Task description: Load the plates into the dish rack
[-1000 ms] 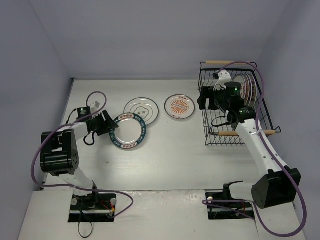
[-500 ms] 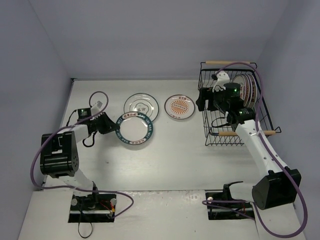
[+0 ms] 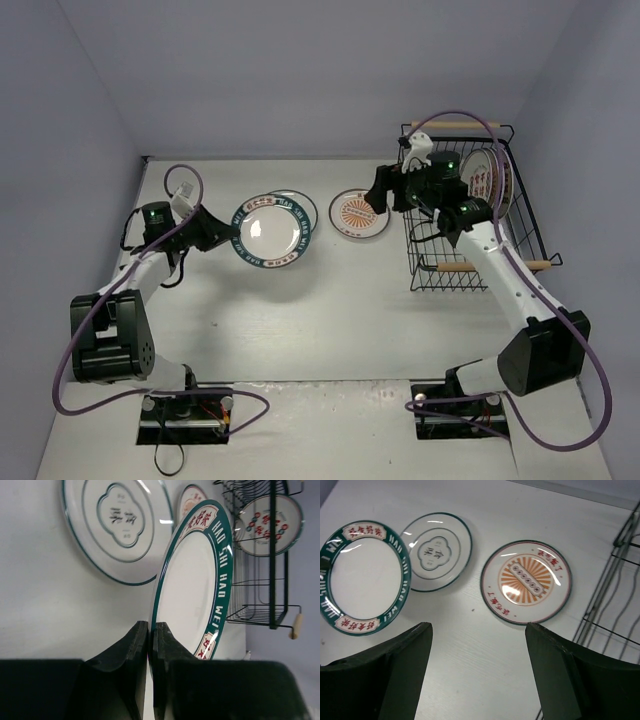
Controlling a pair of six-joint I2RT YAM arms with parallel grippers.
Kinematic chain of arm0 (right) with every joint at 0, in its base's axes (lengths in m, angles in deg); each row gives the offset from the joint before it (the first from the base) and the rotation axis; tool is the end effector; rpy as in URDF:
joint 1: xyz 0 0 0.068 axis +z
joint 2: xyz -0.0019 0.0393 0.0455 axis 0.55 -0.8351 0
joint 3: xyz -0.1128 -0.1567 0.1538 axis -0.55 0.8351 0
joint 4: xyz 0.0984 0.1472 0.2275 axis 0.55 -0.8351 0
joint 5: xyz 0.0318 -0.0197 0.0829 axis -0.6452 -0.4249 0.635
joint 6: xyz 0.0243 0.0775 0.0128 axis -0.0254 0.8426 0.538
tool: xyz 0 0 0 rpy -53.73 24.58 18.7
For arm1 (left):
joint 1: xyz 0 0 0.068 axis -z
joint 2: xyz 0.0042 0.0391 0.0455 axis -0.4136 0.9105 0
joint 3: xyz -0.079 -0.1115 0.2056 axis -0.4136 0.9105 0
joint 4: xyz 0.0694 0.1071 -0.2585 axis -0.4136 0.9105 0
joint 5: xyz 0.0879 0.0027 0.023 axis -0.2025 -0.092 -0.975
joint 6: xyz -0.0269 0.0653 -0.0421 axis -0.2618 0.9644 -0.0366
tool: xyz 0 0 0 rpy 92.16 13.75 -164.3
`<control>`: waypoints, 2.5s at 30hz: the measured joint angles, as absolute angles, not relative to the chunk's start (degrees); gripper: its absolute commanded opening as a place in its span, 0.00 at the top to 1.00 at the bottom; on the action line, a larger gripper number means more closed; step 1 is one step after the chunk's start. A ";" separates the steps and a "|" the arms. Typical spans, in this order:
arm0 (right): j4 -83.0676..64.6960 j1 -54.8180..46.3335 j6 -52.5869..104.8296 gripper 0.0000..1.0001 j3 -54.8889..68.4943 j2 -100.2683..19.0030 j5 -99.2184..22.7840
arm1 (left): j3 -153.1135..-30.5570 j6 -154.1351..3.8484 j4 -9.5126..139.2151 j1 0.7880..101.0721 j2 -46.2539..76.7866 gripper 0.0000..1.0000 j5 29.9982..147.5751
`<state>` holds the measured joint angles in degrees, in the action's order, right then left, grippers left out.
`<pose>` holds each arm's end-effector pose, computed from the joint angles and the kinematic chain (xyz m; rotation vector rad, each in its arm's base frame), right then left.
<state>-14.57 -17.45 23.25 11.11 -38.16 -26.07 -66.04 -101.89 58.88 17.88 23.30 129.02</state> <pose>0.3681 0.1301 0.3383 -0.4365 1.7701 0.5569 0.3573 -0.0130 0.1733 -0.2779 2.0886 -1.2108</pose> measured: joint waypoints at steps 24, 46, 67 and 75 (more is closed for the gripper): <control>0.56 -8.09 41.02 0.71 4.94 -53.98 -6.22 | -72.70 -118.15 42.03 27.50 22.97 1.00 134.48; -14.39 -21.51 15.84 1.00 -1.81 -44.32 -36.78 | -87.21 -95.05 93.43 28.55 22.67 0.31 95.71; -7.38 -33.49 -5.91 1.00 -1.88 -57.50 -57.98 | -85.31 -90.59 103.79 28.57 20.28 0.29 85.63; -5.32 -35.59 -5.84 1.00 -0.96 -60.76 -57.91 | -85.31 -90.61 103.77 28.57 21.51 0.29 86.33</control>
